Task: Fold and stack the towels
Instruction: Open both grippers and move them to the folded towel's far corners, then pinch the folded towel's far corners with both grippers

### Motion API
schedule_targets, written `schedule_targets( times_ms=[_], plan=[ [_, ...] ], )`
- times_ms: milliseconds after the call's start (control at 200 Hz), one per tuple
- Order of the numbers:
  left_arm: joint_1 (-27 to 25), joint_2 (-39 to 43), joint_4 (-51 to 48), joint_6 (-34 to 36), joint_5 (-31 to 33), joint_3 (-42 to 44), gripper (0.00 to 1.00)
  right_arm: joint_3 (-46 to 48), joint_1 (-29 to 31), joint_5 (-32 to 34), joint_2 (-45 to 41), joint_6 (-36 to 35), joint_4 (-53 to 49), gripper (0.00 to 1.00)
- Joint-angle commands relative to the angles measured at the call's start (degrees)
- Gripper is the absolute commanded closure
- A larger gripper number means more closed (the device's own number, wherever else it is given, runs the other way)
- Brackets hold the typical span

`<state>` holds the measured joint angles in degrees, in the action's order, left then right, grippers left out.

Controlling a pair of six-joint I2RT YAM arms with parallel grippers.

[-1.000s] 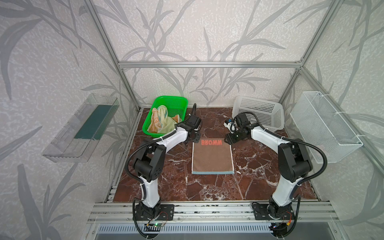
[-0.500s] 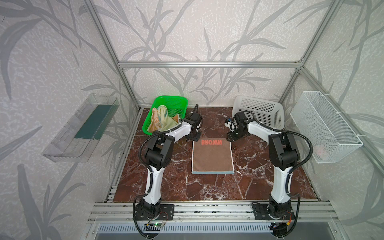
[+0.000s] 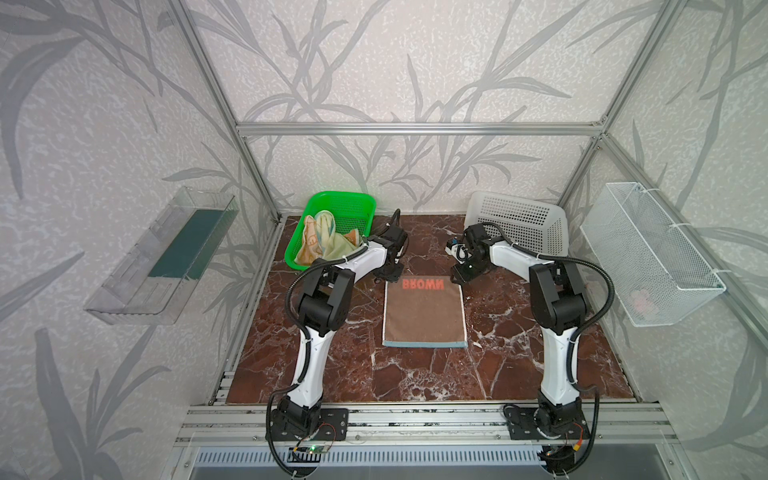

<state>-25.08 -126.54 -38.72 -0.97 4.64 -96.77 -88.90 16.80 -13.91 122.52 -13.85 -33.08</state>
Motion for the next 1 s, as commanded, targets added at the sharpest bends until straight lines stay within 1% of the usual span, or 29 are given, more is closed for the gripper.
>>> schedule_targets(
  times_ms=[0, 135, 335, 415, 440, 515, 640, 700, 860, 930, 995],
  plan=[
    [0.1, -3.0, -3.4, 0.9, -0.3, 0.2, 0.73, -0.8, -0.3, 1.2, 2.0, -1.1, -2.7, 0.50],
    [0.1, -2.8, -3.1, 0.9, -1.0, 1.0, 0.78, -0.7, -0.3, 1.3, 2.0, -2.0, -3.3, 0.56],
    [0.1, -3.0, -2.7, 0.5, -1.6, 1.7, 0.84, -0.2, -0.3, 1.7, 1.1, -3.0, -3.5, 0.75],
    [0.1, -3.1, -2.7, 0.4, -1.8, 1.7, 0.86, -0.1, -0.2, 1.4, 1.0, -3.2, -3.5, 0.79],
    [0.1, -3.2, -2.7, 0.5, -1.9, 1.6, 0.87, -0.2, -0.3, 1.2, 1.0, -3.3, -3.5, 0.81],
    [0.1, -3.4, -2.9, 0.4, -2.2, 1.5, 0.89, -0.4, -0.2, 1.1, 1.1, -3.3, -3.7, 0.83],
    [0.1, -3.5, -3.3, 0.4, -2.5, 1.6, 0.95, -0.4, -0.1, 1.2, 1.2, -3.4, -3.8, 0.87],
    [0.2, -3.8, -3.5, 0.4, -2.5, 1.4, 1.00, -0.4, -0.2, 1.3, 1.3, -3.5, -3.7, 0.88],
    [0.1, -3.9, -3.7, 0.0, -2.3, 0.7, 1.00, -0.5, -0.3, 1.6, 0.8, -3.5, -3.0, 0.93],
    [0.1, -3.1, -3.0, -0.6, -1.2, 0.9, 1.00, -0.3, -0.3, 1.3, 0.2, -3.8, -2.2, 1.00],
    [0.1, -1.6, -1.7, -0.8, 0.2, 1.5, 1.00, -0.4, -0.3, 1.1, -0.1, -4.1, -1.8, 1.00]
  ],
)
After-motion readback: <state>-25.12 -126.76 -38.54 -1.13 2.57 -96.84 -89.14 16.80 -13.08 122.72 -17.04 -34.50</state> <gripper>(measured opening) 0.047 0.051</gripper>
